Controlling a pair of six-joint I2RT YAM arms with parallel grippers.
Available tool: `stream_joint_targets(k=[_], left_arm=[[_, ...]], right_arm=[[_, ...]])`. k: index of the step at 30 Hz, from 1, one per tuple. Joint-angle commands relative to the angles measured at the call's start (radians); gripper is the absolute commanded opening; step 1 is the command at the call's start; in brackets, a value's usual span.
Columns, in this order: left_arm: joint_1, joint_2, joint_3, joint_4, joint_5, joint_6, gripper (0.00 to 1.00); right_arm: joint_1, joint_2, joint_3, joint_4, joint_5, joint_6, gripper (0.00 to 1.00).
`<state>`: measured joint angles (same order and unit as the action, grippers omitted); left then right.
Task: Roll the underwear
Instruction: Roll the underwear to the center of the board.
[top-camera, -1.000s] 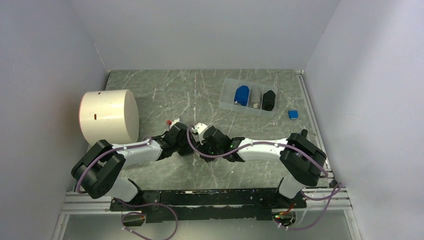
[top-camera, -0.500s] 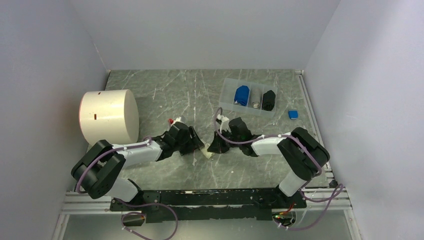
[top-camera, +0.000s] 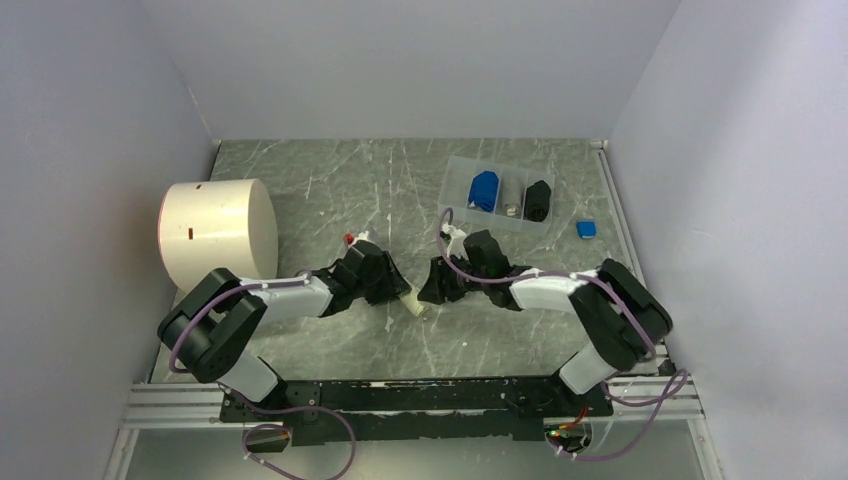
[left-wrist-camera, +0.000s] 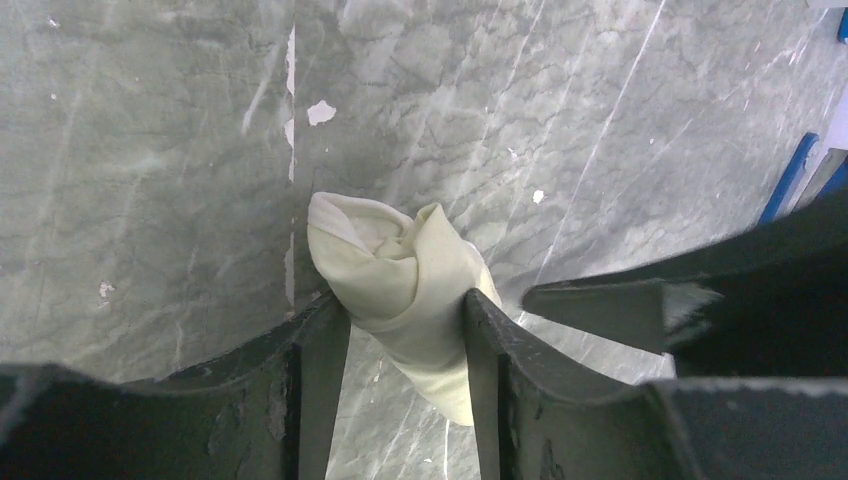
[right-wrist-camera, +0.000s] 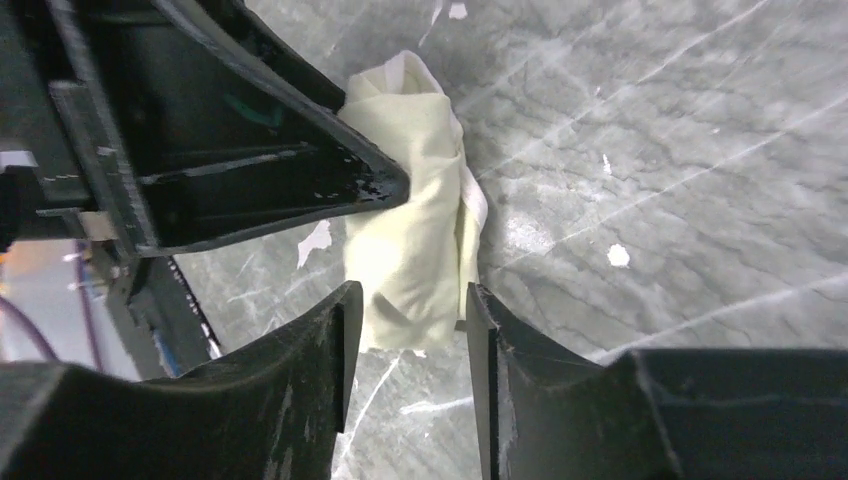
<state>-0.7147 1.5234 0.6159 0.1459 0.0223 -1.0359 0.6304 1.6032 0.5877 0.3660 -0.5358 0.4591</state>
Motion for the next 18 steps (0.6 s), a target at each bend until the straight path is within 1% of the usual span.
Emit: stream_joint_targets(k=[1, 3, 6, 11, 14, 15, 16, 17, 18], left_arm=[[-0.004, 0.020, 0.024, -0.027, -0.011, 0.008, 0.50], [-0.004, 0.022, 0.022, -0.024, -0.013, 0.000, 0.50], [-0.005, 0.031, 0.034, -0.048, -0.021, -0.008, 0.50], [-0.005, 0.028, 0.001, -0.015, -0.013, -0.028, 0.50], [-0.004, 0.039, -0.016, 0.024, 0.015, -0.041, 0.51], [-0.005, 0.043, -0.010, 0.014, 0.017, -0.039, 0.51], [-0.005, 0.044, -0.004, 0.001, 0.015, -0.035, 0.53], [-0.005, 0.042, 0.001, -0.009, 0.010, -0.029, 0.55], [-0.004, 0.038, 0.002, -0.017, 0.009, -0.027, 0.57]], right_arm=[[0.082, -0.177, 0.087, -0.221, 0.303, -0.129, 0.47], [0.134, -0.214, 0.091, -0.242, 0.413, -0.145, 0.48], [0.199, -0.211, 0.105, -0.248, 0.482, -0.167, 0.48], [0.314, -0.118, 0.160, -0.264, 0.550, -0.239, 0.48], [0.343, -0.047, 0.189, -0.285, 0.651, -0.252, 0.46], [0.350, -0.034, 0.191, -0.285, 0.685, -0.255, 0.42], [0.353, -0.028, 0.188, -0.283, 0.738, -0.253, 0.34], [0.355, -0.034, 0.175, -0.266, 0.753, -0.251, 0.26], [0.353, -0.045, 0.157, -0.245, 0.762, -0.253, 0.21]])
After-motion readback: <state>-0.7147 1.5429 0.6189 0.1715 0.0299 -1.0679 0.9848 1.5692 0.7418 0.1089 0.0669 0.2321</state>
